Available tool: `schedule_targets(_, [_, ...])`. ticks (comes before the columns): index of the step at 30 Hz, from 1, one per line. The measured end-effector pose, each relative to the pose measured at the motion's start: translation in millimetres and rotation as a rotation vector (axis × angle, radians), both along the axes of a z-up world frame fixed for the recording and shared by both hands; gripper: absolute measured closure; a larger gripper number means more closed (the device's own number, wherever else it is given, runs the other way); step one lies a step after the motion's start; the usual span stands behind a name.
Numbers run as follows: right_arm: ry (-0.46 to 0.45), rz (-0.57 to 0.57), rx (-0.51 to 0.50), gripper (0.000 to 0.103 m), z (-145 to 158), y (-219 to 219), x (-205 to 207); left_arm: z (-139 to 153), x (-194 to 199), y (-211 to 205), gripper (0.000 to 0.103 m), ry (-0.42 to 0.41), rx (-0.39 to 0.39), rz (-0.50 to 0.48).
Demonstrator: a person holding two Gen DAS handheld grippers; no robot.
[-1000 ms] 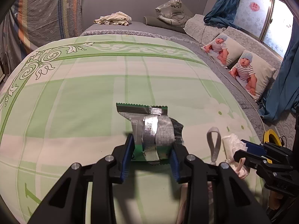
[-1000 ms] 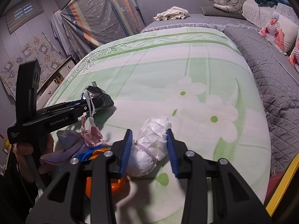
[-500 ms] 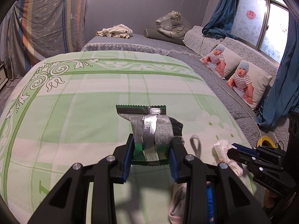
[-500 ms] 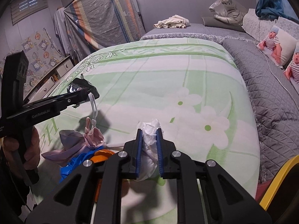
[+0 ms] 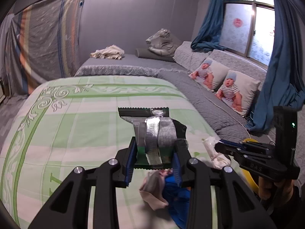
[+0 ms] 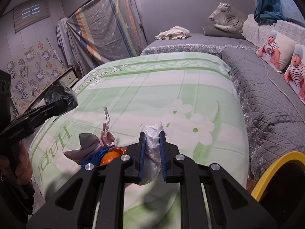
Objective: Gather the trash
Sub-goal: 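Carry the snack wrapper and tissue over the bin with both tools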
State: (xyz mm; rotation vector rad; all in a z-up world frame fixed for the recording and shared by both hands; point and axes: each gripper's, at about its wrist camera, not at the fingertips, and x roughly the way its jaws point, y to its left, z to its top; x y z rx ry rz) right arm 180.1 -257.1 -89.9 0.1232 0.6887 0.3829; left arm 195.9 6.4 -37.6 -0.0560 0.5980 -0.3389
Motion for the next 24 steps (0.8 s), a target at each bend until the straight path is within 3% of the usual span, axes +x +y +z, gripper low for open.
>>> schedule_targets(11, [-0.063,-0.051,0.035,0.09,20,-31,-34,32,-50,-32,0.072,-0.097,-0.007,-0.099])
schedule_targets(24, [-0.113,-0.179,0.091,0.09,30,-89,-58,44,-68,-76,0.072,-0.118,-0.011,-0.2])
